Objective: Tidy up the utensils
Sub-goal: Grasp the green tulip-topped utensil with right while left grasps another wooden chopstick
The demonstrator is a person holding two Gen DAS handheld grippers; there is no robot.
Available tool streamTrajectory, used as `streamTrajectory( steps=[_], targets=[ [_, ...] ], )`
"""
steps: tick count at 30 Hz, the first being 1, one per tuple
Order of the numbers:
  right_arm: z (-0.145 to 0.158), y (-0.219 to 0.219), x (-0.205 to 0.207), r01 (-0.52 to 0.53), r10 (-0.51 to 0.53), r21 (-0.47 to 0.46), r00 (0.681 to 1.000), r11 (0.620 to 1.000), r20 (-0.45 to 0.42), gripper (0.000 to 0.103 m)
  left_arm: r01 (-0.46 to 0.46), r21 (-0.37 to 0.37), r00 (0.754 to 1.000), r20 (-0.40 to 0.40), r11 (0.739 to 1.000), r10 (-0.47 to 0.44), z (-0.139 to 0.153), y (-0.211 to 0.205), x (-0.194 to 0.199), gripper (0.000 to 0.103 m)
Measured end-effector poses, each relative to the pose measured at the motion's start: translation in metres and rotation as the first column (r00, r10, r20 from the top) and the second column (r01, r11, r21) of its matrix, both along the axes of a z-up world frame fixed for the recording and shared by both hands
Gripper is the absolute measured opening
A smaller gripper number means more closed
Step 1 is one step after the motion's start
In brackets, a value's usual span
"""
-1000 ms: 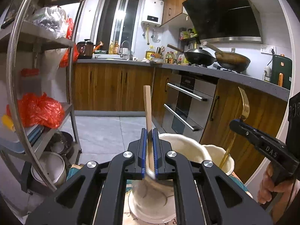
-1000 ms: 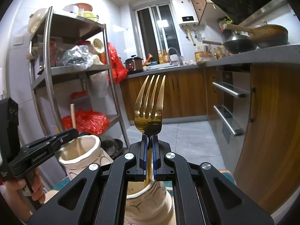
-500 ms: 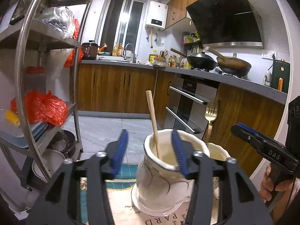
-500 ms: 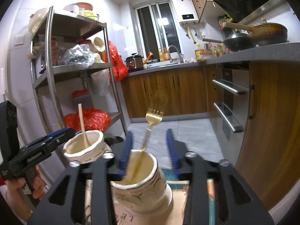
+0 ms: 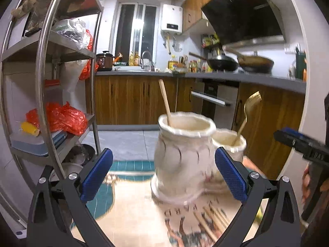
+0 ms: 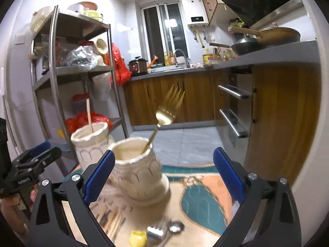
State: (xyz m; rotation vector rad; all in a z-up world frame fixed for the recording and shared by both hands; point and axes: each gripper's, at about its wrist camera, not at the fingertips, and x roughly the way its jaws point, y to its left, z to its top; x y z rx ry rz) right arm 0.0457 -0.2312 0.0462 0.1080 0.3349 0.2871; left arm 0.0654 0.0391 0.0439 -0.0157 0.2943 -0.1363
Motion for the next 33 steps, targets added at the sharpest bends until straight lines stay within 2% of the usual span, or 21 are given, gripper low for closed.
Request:
streamTrajectory(
  steps=[6, 11, 16, 19, 29, 31, 33],
  targets=[
    [-0.020, -0.009, -0.017, -0.024, 0.022, -0.028, 0.998, 0.999, -0.067, 0.096, 0.033, 0.046, 0.996, -0.083, 0.998, -0.029, -0.021, -0.009, -0.015, 0.097],
    [-0.040, -0.004, -0.032, -0.059, 0.048, -0.073, 0.989, 0.996, -0.143, 0.096, 0.050, 0.015, 0.979, -0.198, 0.999, -0.046, -0.042, -0.010, -0.022, 0.097],
    [-0.051, 0.005, -0.045, -0.102, 0.078, -0.110, 0.976, 0.989, -0.203, 0.096, 0.076, 0.042, 0.957, -0.282, 0.996, -0.061, -0.058, -0.021, -0.029, 0.097],
    [-0.056, 0.013, -0.051, -0.128, 0.094, -0.138, 0.967, 0.982, -0.235, 0.096, 0.091, 0.072, 0.950, -0.305, 0.993, -0.065, -0.066, -0.027, -0.036, 0.097],
    [-0.068, 0.034, -0.059, -0.207, 0.142, -0.199, 0.944, 0.958, -0.299, 0.094, 0.098, 0.068, 0.938, -0.339, 0.993, -0.069, -0.074, -0.023, -0.040, 0.097],
    [-0.070, 0.038, -0.061, -0.215, 0.144, -0.213, 0.941, 0.953, -0.307, 0.089, 0.099, 0.062, 0.936, -0.343, 0.993, -0.072, -0.074, -0.023, -0.039, 0.097],
    [-0.072, 0.041, -0.061, -0.218, 0.139, -0.226, 0.937, 0.949, -0.319, 0.075, 0.102, 0.055, 0.934, -0.349, 0.993, -0.076, -0.075, -0.022, -0.038, 0.097]
  ],
)
